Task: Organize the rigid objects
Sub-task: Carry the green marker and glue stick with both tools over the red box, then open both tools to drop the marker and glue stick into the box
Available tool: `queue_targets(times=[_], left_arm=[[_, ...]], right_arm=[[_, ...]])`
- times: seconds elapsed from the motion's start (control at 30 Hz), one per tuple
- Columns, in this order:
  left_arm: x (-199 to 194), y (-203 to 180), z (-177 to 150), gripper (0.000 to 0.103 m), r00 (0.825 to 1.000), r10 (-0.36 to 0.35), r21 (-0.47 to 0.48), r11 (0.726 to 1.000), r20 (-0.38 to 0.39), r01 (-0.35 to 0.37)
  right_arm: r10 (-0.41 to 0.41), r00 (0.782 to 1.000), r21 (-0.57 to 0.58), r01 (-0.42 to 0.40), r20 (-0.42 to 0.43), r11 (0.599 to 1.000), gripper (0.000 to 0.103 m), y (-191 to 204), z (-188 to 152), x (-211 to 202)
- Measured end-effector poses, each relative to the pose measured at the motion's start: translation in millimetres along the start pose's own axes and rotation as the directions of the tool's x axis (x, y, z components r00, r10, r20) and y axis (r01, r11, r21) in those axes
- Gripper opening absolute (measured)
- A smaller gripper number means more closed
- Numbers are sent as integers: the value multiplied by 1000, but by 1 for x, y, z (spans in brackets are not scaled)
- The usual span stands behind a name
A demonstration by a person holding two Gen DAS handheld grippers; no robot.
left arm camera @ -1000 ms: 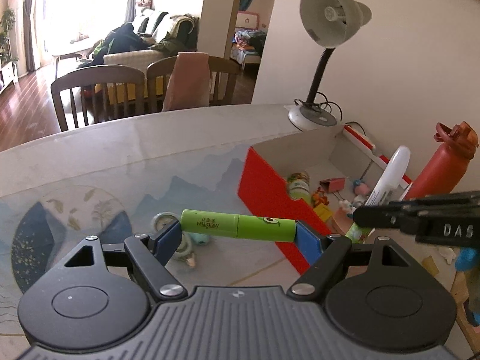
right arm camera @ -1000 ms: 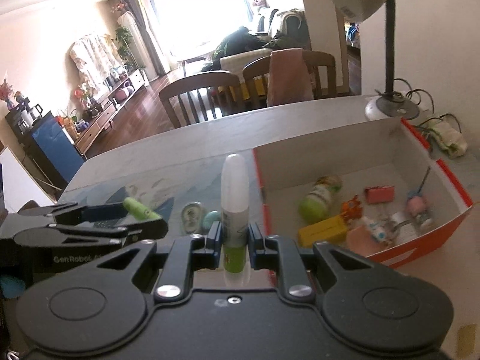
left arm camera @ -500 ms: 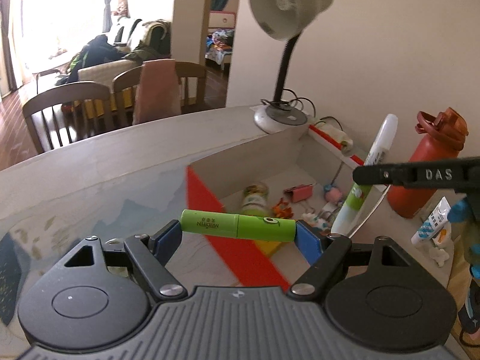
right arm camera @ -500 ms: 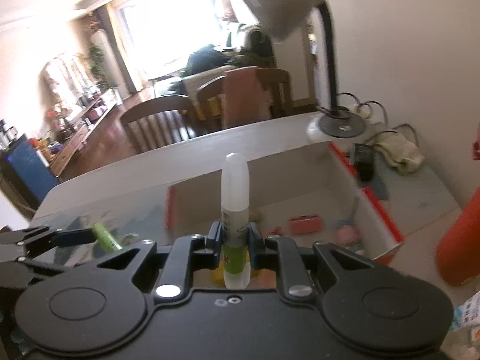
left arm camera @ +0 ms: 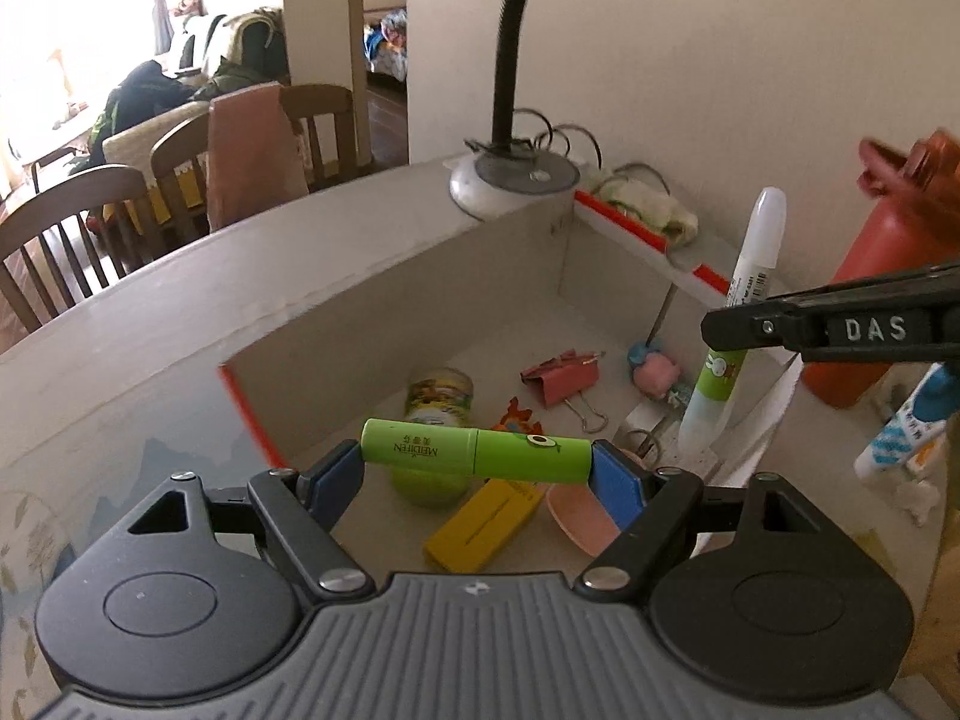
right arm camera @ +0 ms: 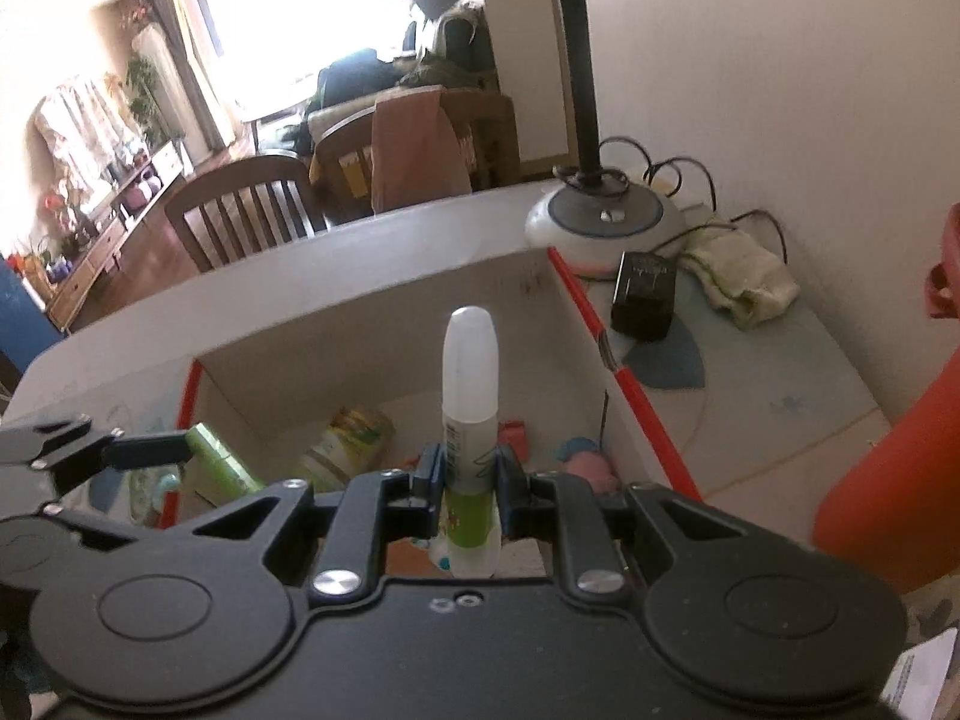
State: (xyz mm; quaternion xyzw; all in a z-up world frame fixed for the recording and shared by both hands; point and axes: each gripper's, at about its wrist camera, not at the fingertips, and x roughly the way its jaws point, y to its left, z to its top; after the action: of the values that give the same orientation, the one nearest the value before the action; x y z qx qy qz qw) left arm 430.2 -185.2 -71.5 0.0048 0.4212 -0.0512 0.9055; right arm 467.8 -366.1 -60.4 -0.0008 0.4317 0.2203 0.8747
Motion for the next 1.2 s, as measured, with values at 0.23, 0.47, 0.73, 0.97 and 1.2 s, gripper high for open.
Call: queue_targets(times=[0.23, 0.47, 0.73, 0.97, 1.2], left_arm=[[43, -12, 15, 82, 996, 20, 3, 1000, -83, -20], [74, -22, 27, 82, 991, 37, 25, 999, -129, -34], [102, -27, 35, 82, 978, 58, 36, 998, -199, -51], [111, -34, 36, 82, 971, 75, 65, 996, -227, -62], [110, -37, 35, 82, 970, 86, 65, 995, -229, -72]], right_arm=[[18, 998, -27, -19, -67, 999, 16, -5, -5, 20], [9, 994, -40, -13, -108, 999, 16, -11, -4, 39], [-5, 992, -11, 3, -129, 1000, 16, -22, -2, 54], [-7, 989, 9, 8, -146, 1000, 17, -29, -3, 55], [6, 991, 9, -5, -134, 1000, 24, -29, -3, 48]])
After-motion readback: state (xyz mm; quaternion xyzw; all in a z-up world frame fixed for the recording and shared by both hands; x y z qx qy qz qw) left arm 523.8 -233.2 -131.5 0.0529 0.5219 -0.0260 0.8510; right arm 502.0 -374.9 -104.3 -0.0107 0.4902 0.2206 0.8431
